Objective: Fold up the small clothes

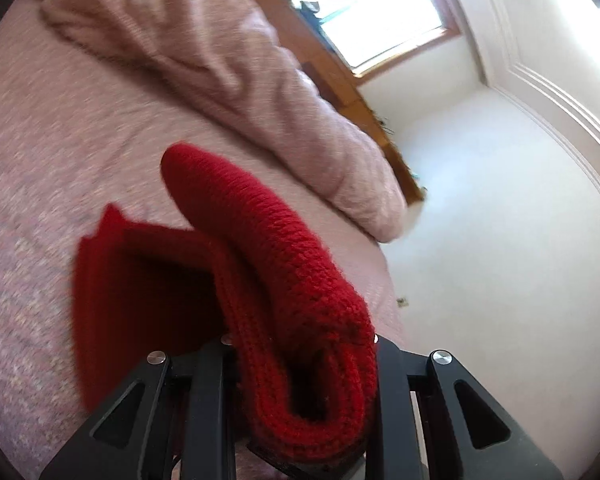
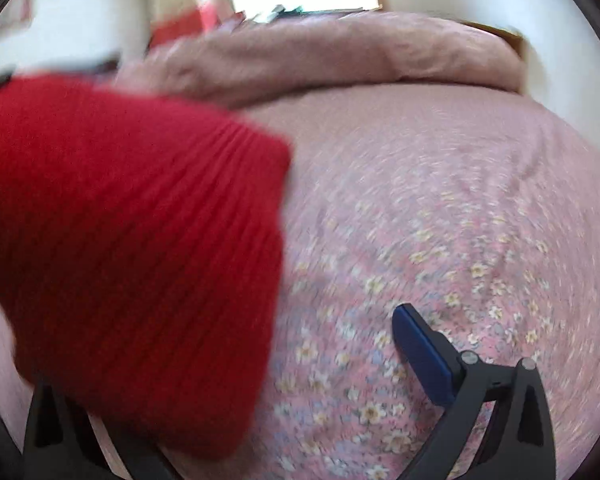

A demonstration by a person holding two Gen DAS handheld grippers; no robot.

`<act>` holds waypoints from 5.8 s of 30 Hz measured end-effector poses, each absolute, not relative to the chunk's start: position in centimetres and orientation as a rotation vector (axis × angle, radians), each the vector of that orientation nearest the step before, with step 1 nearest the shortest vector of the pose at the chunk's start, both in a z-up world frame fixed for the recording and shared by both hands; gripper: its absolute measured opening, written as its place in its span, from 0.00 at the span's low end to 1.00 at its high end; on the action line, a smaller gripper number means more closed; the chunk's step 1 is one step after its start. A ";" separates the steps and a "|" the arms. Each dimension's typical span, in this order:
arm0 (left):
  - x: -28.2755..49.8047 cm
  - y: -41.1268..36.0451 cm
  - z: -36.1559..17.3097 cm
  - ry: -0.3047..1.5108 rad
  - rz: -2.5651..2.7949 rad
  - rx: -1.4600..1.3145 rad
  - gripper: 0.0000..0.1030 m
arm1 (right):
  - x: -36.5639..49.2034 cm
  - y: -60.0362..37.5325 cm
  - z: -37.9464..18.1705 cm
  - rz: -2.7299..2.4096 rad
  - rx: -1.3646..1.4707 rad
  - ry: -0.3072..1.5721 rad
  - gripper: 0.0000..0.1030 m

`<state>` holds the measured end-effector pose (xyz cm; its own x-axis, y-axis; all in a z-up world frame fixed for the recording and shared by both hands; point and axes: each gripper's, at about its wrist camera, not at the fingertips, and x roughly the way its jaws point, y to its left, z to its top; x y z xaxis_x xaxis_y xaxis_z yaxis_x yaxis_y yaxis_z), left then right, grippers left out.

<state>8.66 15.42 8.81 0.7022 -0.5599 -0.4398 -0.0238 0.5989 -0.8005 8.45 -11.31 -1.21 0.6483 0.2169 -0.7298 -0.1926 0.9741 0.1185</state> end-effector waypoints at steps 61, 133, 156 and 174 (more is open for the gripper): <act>-1.9 16.3 7.1 0.781 -0.029 -0.382 0.34 | 3.6 -14.5 6.7 0.582 0.095 0.650 0.70; 4.0 10.1 2.9 0.841 0.002 -0.266 0.31 | 7.6 -8.4 2.6 0.628 -0.074 0.776 0.00; 4.4 17.0 -2.0 0.988 -0.242 -0.668 0.92 | 14.8 -17.3 -3.4 0.859 0.626 1.207 0.95; 10.0 17.0 -2.8 0.948 -0.427 -0.759 0.79 | 17.0 -12.6 -3.5 0.893 0.659 1.160 0.80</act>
<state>10.05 16.97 -2.78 0.5304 -0.6313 -0.5658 0.0058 0.6702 -0.7422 17.03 -12.64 -3.49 0.1399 0.8628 -0.4857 -0.2489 0.5054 0.8262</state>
